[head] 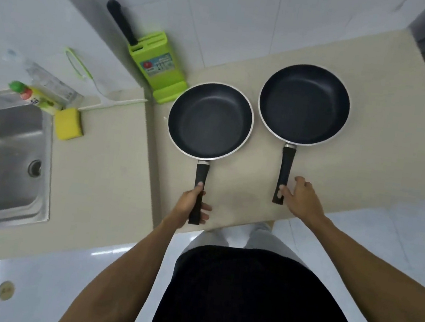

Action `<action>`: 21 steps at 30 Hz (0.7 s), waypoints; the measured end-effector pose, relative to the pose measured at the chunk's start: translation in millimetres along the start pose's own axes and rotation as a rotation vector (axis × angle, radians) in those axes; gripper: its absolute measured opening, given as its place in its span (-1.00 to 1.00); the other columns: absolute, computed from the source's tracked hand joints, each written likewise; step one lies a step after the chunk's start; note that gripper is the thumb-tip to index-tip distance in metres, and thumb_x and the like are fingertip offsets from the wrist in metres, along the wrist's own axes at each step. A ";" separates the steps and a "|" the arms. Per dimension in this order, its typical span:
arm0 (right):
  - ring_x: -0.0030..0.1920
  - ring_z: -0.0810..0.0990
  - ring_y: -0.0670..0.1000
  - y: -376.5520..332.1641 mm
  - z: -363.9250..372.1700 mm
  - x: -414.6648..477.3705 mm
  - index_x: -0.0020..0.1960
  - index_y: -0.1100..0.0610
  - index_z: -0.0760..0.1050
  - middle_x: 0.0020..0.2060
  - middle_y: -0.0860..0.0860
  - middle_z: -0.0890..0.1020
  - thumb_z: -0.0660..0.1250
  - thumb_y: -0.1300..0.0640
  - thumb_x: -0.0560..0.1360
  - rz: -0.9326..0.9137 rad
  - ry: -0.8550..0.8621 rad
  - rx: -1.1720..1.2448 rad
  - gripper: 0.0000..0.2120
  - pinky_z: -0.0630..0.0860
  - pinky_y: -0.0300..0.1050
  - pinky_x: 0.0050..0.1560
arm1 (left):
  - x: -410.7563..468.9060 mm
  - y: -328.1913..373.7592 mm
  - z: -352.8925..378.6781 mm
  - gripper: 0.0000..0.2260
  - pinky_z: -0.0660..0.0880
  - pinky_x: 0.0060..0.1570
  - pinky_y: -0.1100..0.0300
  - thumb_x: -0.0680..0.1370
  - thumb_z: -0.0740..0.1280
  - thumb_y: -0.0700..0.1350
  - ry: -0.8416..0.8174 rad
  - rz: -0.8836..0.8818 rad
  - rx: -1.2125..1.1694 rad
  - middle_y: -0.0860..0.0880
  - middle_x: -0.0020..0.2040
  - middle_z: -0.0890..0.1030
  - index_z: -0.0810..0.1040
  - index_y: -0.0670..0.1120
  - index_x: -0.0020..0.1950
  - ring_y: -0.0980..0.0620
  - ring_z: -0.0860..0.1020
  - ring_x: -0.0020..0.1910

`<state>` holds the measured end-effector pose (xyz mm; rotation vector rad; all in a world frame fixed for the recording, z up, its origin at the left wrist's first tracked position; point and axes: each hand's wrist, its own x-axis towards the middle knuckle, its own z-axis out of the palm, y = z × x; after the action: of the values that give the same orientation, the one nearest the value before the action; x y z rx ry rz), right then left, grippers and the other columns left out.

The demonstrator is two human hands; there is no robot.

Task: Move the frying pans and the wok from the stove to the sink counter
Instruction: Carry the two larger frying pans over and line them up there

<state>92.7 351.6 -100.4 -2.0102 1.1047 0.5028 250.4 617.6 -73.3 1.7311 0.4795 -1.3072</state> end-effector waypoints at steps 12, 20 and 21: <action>-0.14 0.65 0.17 -24.8 -10.1 60.5 0.08 0.17 0.53 -0.08 0.15 0.65 0.10 -0.34 0.61 0.409 -0.356 1.059 -0.42 0.60 0.07 -0.10 | -14.6 36.2 103.2 -0.69 0.41 -0.61 0.24 0.70 0.05 0.04 0.077 0.044 -0.409 -0.05 -0.35 0.67 0.48 -0.13 0.05 0.00 0.44 -0.61; -0.42 0.47 0.07 -1.3 -29.0 58.3 0.03 0.06 0.44 -0.36 0.07 0.48 0.07 -0.31 0.64 0.380 -0.454 1.185 -0.55 0.53 -0.03 -0.26 | -16.7 48.6 119.1 -0.71 0.42 -0.61 0.23 0.69 0.06 0.07 0.086 0.054 -0.432 0.01 -0.47 0.44 0.46 -0.09 0.10 0.04 0.37 -0.62; -0.44 0.44 0.05 1.0 -34.0 57.2 -0.01 0.06 0.44 -0.37 0.05 0.45 0.08 -0.31 0.63 0.365 -0.475 1.234 -0.56 0.49 -0.08 -0.32 | -16.8 50.3 121.0 -0.71 0.42 -0.61 0.23 0.69 0.06 0.07 0.084 0.058 -0.431 0.01 -0.48 0.43 0.44 -0.09 0.08 0.04 0.37 -0.63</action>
<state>122.3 294.2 -116.7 -0.5864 1.0608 0.3076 213.0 494.5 -43.2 1.4295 0.6983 -1.0036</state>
